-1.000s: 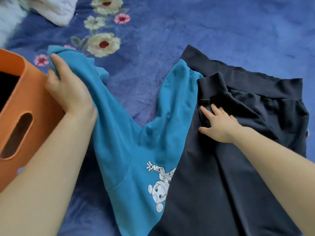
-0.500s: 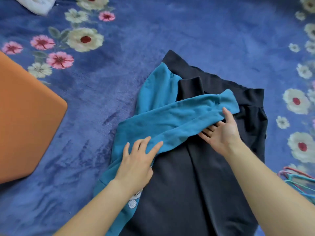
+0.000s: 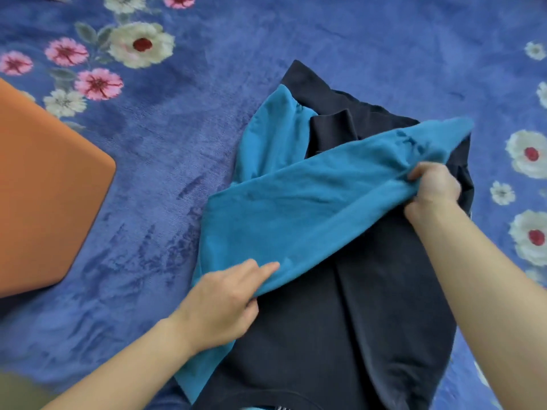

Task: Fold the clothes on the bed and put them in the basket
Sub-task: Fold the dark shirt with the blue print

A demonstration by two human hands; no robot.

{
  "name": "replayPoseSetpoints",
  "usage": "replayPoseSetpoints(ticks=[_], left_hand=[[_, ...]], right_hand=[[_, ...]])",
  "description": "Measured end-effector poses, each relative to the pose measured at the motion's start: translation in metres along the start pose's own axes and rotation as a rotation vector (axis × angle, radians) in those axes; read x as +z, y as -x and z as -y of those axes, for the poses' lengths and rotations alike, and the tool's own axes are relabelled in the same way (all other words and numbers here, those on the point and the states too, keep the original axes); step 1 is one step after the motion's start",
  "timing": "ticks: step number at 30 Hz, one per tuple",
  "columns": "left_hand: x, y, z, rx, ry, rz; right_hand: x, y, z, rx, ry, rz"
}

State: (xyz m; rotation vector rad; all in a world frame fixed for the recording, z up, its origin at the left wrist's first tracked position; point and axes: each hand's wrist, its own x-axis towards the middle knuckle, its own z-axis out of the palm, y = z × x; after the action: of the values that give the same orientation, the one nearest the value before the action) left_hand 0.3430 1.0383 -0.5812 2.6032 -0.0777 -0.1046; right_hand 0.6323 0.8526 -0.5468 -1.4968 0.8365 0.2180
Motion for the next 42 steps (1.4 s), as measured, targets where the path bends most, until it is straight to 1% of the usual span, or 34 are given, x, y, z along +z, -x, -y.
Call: replayPoseSetpoints(ticks=[1,2,3,5,7,8,9,10,12,14,15,17,18,19,21,22,24,26,28,30,31,32,34,35,36,37,38,39,40,41,42], left_hand=[[0.010,0.006,-0.002,0.066,-0.036,0.099],[0.019,0.013,-0.004,0.111,-0.085,0.187],[0.027,0.018,-0.005,0.133,-0.127,0.240],[0.035,0.023,-0.005,0.124,-0.179,0.268],[0.034,0.022,-0.005,0.084,-0.196,0.252],[0.032,0.023,-0.005,0.045,-0.203,0.239],[0.029,0.024,-0.004,-0.001,-0.220,0.229],[0.025,0.025,-0.002,-0.049,-0.242,0.227],[0.019,0.032,0.000,-0.098,-0.277,0.223],[0.016,0.044,-0.001,-0.100,-0.307,0.200],[0.016,0.051,-0.003,-0.093,-0.334,0.187],[0.022,0.068,-0.006,-0.073,-0.380,0.189],[0.026,0.077,-0.009,-0.066,-0.403,0.195],[0.029,0.083,-0.010,-0.067,-0.432,0.190],[0.032,0.089,-0.012,-0.082,-0.491,0.140],[0.031,0.088,-0.013,-0.101,-0.500,0.118],[0.029,0.084,-0.018,-0.137,-0.481,0.102],[0.028,0.086,-0.020,-0.153,-0.446,0.125],[0.026,0.096,-0.014,-0.162,-0.428,0.137],[0.023,0.110,-0.002,-0.198,-0.357,0.088],[0.022,0.119,0.003,-0.237,-0.313,0.039],[0.021,0.127,0.004,-0.314,-0.262,0.008],[0.020,0.140,0.004,-0.505,-0.098,-0.025],[0.021,0.143,0.006,-0.625,0.051,-0.019],[0.021,0.144,0.004,-0.751,0.259,-0.022],[0.021,0.142,0.003,-0.874,0.499,-0.048],[0.020,0.137,0.002,-0.973,0.694,-0.117],[0.020,0.130,0.002,-1.060,0.823,-0.207],[0.020,0.123,0.000,-1.132,0.871,-0.277],[0.022,0.116,0.000,-1.176,0.857,-0.321],[0.023,0.110,-0.003,-1.188,0.806,-0.326]], right_hand=[[-0.010,-0.003,-0.005,0.034,0.105,-0.070],[-0.020,-0.009,-0.014,0.068,0.176,-0.105],[-0.028,-0.014,-0.022,0.090,0.226,-0.094],[-0.031,-0.019,-0.033,0.060,0.329,-0.074],[-0.025,-0.020,-0.039,-0.043,0.624,-0.067],[-0.022,-0.020,-0.040,-0.102,0.737,-0.067],[-0.020,-0.021,-0.039,-0.166,0.797,-0.079],[-0.019,-0.023,-0.035,-0.225,0.777,-0.077],[-0.023,-0.024,-0.024,-0.279,0.572,-0.080],[-0.035,-0.030,-0.019,-0.264,0.442,-0.119],[-0.045,-0.033,-0.021,-0.212,0.439,-0.127],[-0.063,-0.040,-0.033,-0.095,0.525,-0.107],[-0.071,-0.041,-0.040,-0.071,0.599,-0.100],[-0.076,-0.040,-0.046,-0.086,0.678,-0.108],[-0.082,-0.025,-0.058,-0.186,0.805,-0.130],[-0.084,-0.013,-0.065,-0.270,0.874,-0.119],[-0.093,0.019,-0.081,-0.453,1.008,-0.013],[-0.110,0.054,-0.099,-0.588,1.160,0.119],[-0.136,0.082,-0.120,-0.651,1.271,0.185],[-0.166,0.105,-0.141,-0.644,1.280,0.107],[-0.183,0.117,-0.151,-0.599,1.237,0.029],[-0.199,0.128,-0.160,-0.532,1.178,-0.066],[-0.229,0.145,-0.172,-0.301,0.989,-0.252],[-0.243,0.148,-0.182,-0.159,0.861,-0.320],[-0.258,0.151,-0.192,-0.016,0.725,-0.360],[-0.269,0.150,-0.202,0.109,0.589,-0.360],[-0.276,0.152,-0.212,0.208,0.463,-0.339],[-0.283,0.149,-0.223,0.282,0.363,-0.339],[-0.287,0.145,-0.232,0.326,0.299,-0.344],[-0.289,0.142,-0.237,0.353,0.225,-0.335],[-0.286,0.139,-0.236,0.387,0.166,-0.304]])
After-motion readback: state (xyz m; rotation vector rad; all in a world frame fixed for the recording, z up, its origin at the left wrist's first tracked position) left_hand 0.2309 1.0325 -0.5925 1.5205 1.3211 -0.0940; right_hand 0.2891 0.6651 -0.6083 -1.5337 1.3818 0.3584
